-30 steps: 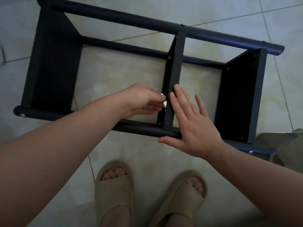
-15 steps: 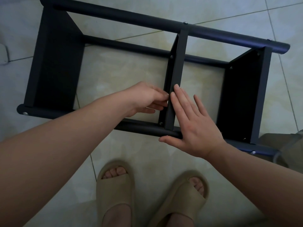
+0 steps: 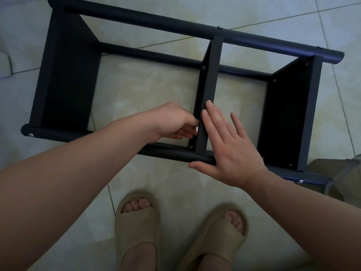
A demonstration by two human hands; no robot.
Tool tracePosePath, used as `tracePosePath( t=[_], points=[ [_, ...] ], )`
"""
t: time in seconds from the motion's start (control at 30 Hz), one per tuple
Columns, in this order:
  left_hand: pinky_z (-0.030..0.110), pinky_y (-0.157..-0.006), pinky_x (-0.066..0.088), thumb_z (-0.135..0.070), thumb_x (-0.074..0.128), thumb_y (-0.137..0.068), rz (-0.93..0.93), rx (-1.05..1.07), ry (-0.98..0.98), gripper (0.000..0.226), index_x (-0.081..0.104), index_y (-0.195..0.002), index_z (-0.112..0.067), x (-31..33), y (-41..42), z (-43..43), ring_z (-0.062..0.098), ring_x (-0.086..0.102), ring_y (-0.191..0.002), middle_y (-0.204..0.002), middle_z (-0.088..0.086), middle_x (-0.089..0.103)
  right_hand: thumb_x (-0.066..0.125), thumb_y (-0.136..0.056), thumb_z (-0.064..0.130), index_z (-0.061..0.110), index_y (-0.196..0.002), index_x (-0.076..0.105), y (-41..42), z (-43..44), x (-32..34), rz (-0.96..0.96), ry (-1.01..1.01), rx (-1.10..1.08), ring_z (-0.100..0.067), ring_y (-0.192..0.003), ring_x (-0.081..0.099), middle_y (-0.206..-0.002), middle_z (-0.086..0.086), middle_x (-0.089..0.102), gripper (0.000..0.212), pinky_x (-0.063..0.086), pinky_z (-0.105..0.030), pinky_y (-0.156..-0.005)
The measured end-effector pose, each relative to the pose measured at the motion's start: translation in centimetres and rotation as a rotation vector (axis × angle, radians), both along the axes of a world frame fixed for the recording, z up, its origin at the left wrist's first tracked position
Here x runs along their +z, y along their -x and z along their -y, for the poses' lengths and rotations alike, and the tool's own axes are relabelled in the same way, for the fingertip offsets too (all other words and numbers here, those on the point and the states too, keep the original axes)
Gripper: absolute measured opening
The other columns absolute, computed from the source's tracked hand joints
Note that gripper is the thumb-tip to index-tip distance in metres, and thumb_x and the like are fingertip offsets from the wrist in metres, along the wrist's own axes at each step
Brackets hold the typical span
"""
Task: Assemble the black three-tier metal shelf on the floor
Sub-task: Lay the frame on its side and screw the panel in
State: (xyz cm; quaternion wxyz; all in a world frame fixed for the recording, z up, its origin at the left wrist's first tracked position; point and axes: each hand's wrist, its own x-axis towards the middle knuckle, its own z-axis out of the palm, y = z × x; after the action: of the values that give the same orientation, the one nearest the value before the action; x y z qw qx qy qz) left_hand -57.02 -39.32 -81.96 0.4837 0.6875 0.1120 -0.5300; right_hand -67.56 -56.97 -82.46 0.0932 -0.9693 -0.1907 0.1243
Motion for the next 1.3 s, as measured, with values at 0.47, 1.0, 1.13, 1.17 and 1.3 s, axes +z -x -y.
tracePosePath(
  t=[0.47, 1.0, 1.13, 1.17, 1.3],
  points=[
    [0.028, -0.078, 0.050, -0.015, 0.054, -0.099, 0.061, -0.119, -0.009, 0.018, 0.066, -0.086, -0.017, 0.6, 0.0, -0.4, 0.005, 0.070, -0.071, -0.069, -0.008, 0.074, 0.036, -0.090, 0.081, 0.004, -0.161, 0.009, 0.1, -0.1, -0.1, 0.017, -0.006, -0.006, -0.026, -0.157, 0.008, -0.170, -0.011, 0.000, 0.108, 0.017, -0.057, -0.124],
    [0.026, -0.080, 0.048, -0.008, 0.054, -0.101, 0.153, -0.343, -0.026, 0.020, 0.068, -0.090, -0.018, 0.8, 0.2, -2.8, 0.004, 0.065, -0.081, -0.077, -0.012, 0.074, 0.033, -0.090, 0.081, 0.005, -0.162, 0.006, 0.1, -0.1, 0.0, -0.007, 0.027, -0.003, -0.025, -0.157, 0.006, -0.170, -0.010, -0.005, 0.108, 0.015, -0.055, -0.125],
    [0.028, -0.083, 0.048, -0.008, 0.056, -0.100, 0.161, -0.391, -0.006, 0.015, 0.070, -0.096, -0.011, 0.8, 0.4, -3.4, 0.002, 0.065, -0.080, -0.084, -0.009, 0.075, 0.035, -0.090, 0.080, 0.004, -0.162, 0.008, 0.1, -0.1, 0.1, -0.004, 0.024, -0.004, -0.025, -0.157, 0.007, -0.170, -0.011, -0.003, 0.108, 0.015, -0.056, -0.125],
    [0.027, -0.083, 0.049, -0.007, 0.057, -0.100, 0.162, -0.401, -0.001, 0.014, 0.071, -0.098, -0.009, 0.7, 0.5, -3.5, 0.000, 0.065, -0.076, -0.084, -0.008, 0.075, 0.035, -0.090, 0.080, 0.004, -0.162, 0.009, 0.1, -0.2, 0.1, -0.001, 0.021, -0.005, -0.025, -0.157, 0.008, -0.170, -0.011, -0.002, 0.108, 0.015, -0.056, -0.125],
    [0.023, -0.070, 0.045, -0.007, 0.061, -0.097, 0.185, -0.459, 0.001, 0.016, 0.072, -0.089, -0.014, 0.6, 0.6, -3.8, 0.001, 0.058, -0.064, -0.070, -0.013, 0.068, 0.034, -0.090, 0.080, 0.004, -0.162, 0.009, 0.1, -0.2, 0.2, -0.009, 0.018, -0.005, -0.025, -0.157, 0.007, -0.170, -0.010, -0.003, 0.107, 0.014, -0.056, -0.125]
  ],
)
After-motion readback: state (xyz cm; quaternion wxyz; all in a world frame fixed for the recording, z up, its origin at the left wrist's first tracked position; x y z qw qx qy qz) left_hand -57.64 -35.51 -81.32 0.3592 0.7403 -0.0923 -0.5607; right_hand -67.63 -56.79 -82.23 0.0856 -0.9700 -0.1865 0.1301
